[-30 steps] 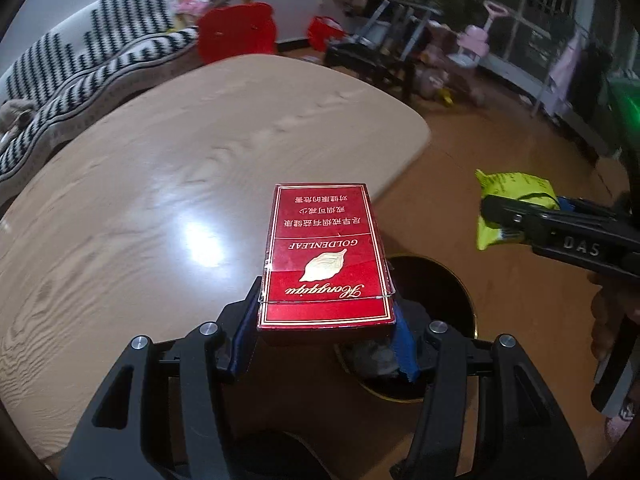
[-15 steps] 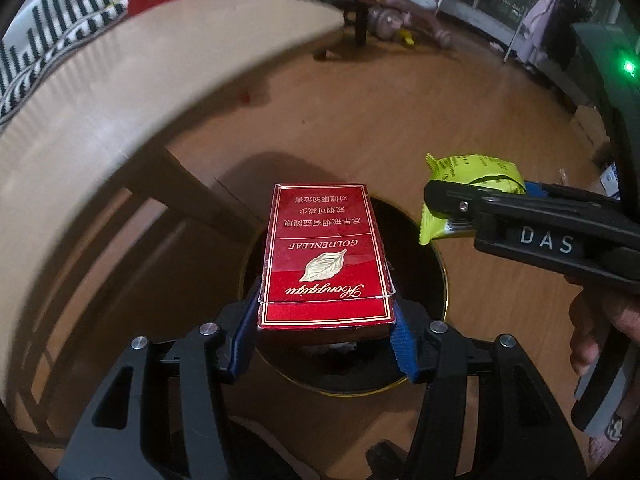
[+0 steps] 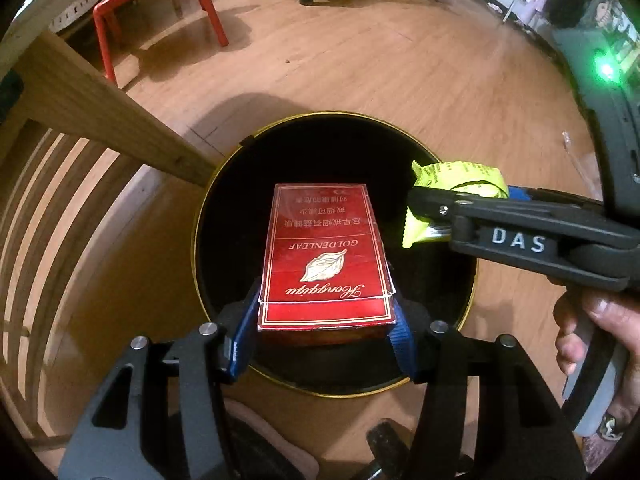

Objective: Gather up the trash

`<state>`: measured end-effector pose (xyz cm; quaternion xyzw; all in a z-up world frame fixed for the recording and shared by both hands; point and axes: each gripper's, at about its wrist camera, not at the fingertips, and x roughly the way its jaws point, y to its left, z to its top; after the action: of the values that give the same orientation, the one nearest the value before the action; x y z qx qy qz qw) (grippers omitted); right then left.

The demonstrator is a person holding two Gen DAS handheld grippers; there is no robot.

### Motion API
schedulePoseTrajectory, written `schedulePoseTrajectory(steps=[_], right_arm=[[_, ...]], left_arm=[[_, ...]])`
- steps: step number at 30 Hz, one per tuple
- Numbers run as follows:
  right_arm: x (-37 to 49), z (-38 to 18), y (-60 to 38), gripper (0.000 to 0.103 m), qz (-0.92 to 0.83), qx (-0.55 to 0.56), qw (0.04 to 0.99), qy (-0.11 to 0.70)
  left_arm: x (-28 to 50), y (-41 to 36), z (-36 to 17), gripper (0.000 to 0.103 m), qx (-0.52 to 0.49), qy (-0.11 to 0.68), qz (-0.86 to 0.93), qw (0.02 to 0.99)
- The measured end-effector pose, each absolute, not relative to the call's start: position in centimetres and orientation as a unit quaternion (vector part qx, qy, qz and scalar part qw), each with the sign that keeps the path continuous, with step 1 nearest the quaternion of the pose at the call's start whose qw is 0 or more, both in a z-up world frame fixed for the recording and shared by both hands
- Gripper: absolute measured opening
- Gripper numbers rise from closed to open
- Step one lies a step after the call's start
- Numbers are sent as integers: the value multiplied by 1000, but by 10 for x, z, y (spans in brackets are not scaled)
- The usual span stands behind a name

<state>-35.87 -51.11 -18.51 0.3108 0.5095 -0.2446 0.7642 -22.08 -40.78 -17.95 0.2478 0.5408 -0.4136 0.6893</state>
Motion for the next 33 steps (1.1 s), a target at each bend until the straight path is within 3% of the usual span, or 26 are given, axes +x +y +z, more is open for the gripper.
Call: schedulePoseTrajectory(steps=[24,27,28,29,33], right_arm=[[-360,-186,-522,69,-254,319,761,504],[-361,-179,-524,85,-257,322,767,492],[-363,-175,-525,98,-257,324,772,483],[-366,-168,-526,97,-260,328,778,469],[-376,-143,-529,97,-283,320,793,435]], left_arm=[[-224,-413,-186,57,260,546,-413,681],[-222,-412,-188,68,249,557,-408,679],[-221,-412,-190,81,243,564,-405,677],[-221,-412,-190,90,240,567,-404,677],[-224,-411,-183,91,241,560,-405,681]])
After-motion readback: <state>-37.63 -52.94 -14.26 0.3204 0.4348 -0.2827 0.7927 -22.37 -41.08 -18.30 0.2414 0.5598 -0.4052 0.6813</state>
